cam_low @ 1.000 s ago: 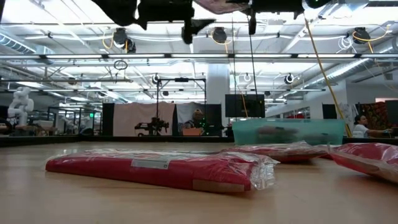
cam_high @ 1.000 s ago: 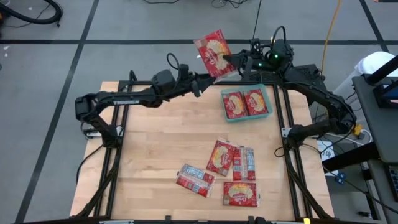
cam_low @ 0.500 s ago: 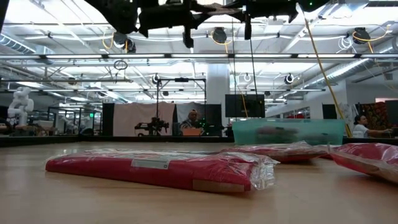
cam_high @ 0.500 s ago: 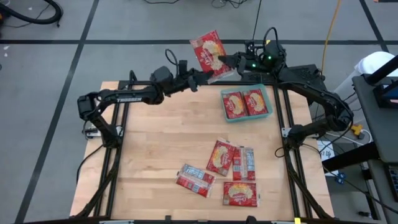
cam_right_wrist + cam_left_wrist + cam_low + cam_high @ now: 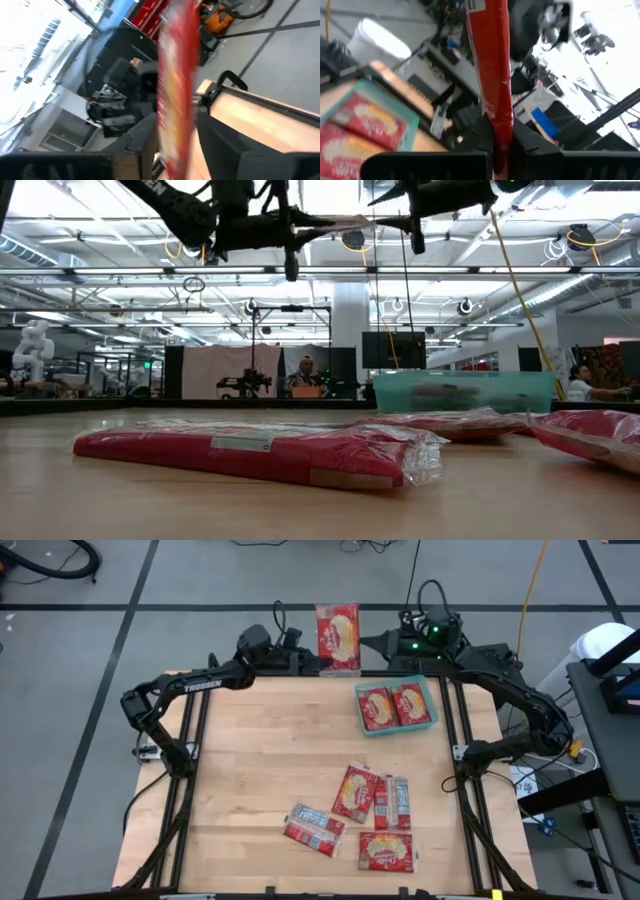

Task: Sort popcorn bags into baskets
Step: Put the red popcorn bag into the light blue bin

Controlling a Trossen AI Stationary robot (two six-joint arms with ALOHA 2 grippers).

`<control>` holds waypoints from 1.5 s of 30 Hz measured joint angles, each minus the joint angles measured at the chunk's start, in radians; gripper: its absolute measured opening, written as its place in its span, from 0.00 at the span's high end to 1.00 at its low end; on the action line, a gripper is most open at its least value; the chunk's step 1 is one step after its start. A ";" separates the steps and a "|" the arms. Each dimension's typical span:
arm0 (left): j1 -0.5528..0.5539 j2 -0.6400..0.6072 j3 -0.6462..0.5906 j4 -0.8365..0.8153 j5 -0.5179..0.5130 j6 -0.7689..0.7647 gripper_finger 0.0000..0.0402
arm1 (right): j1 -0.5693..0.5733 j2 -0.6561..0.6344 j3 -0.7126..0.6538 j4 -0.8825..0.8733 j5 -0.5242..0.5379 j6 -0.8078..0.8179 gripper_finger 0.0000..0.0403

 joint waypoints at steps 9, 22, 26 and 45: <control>-0.091 -0.001 0.000 -0.094 -0.056 0.095 0.95 | -0.044 0.000 0.000 -0.050 -0.115 -0.037 0.61; -0.185 -0.001 0.000 -0.123 -0.309 0.096 0.92 | -0.109 0.002 0.000 -0.115 -0.391 -0.138 0.80; -0.199 -0.001 0.000 -0.131 -0.376 0.093 0.92 | -0.113 0.023 0.000 -0.120 -0.391 -0.166 0.90; -0.235 -0.001 0.002 -0.402 -0.449 0.083 0.50 | -0.265 0.047 0.000 -0.264 -0.523 -0.236 0.99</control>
